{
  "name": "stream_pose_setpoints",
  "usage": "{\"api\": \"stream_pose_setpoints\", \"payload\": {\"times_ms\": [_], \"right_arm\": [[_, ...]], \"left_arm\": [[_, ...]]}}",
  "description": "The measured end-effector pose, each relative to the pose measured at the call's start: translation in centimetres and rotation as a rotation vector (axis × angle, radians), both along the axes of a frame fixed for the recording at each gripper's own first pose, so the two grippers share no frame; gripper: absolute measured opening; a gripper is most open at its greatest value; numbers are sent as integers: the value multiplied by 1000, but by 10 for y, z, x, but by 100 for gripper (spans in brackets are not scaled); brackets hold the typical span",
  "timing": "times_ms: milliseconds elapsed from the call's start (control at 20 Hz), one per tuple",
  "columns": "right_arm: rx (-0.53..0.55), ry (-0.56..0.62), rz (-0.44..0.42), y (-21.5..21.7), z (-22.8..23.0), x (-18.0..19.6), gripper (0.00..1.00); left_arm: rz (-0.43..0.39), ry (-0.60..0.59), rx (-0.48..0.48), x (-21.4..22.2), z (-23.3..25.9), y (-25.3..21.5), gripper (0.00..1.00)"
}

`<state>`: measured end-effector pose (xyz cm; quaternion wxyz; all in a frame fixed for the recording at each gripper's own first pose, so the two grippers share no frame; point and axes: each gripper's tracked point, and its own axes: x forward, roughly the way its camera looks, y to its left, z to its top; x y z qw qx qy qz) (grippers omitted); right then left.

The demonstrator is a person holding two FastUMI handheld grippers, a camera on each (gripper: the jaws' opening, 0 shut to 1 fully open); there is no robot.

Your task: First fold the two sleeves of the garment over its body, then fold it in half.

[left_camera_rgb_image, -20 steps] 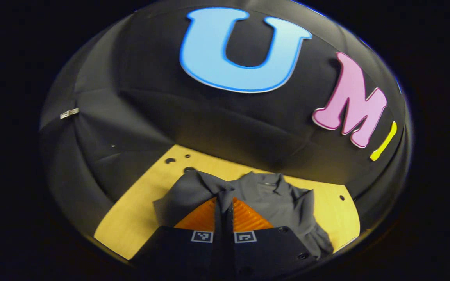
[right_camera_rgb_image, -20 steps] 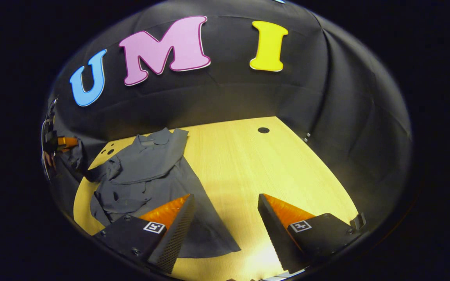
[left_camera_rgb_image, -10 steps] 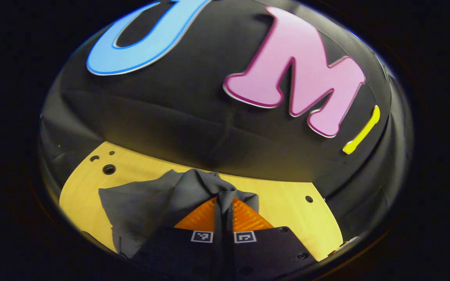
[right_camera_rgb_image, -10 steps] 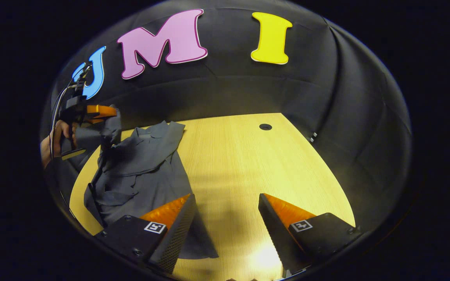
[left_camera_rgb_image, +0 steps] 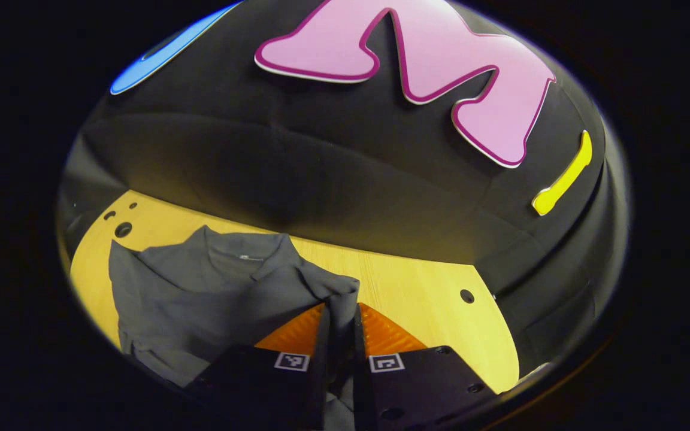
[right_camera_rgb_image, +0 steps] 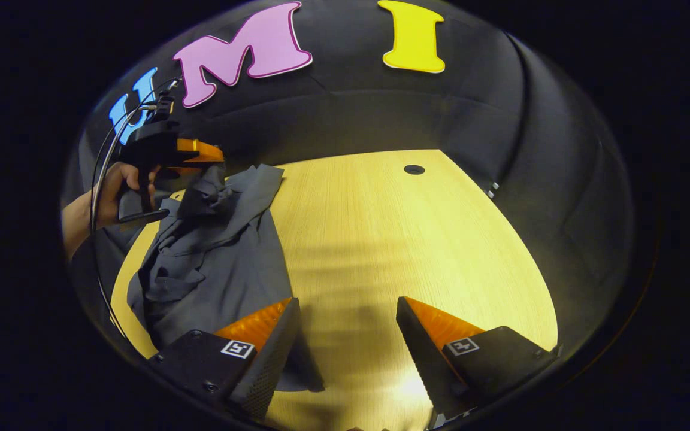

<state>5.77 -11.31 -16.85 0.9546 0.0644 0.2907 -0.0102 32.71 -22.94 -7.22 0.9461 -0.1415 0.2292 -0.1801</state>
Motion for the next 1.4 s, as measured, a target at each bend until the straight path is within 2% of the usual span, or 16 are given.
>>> {"api": "stream_pose_setpoints", "payload": {"times_ms": [50,200,300,450,500,550,700,800,1050,1300,1400], "right_arm": [[5,3,8,1,0,0,99],[14,8,33,9,-1,1,99],[40,17,58,22,-3,4,99],[45,30,109,40,-7,5,100],[40,41,137,49,-12,4,99],[40,59,165,58,-18,1,99],[56,107,233,84,-35,-8,99],[17,156,259,94,-56,-13,100],[39,224,212,89,-80,-15,100],[13,199,204,105,-83,-10,99],[-3,212,206,119,-86,-7,98]], "left_arm": [[5,-1,6,0,0,0,18],[1,-52,26,-9,11,7,64],[6,-93,106,-29,16,37,95],[30,-120,227,-68,5,89,96],[46,-88,233,-94,-7,114,96],[72,-24,194,-125,-24,141,96],[189,77,184,-175,-67,212,96],[313,209,217,-224,-125,286,96],[371,303,154,-244,-169,307,96],[332,355,186,-242,-202,297,97],[317,383,246,-243,-212,295,96]]}}
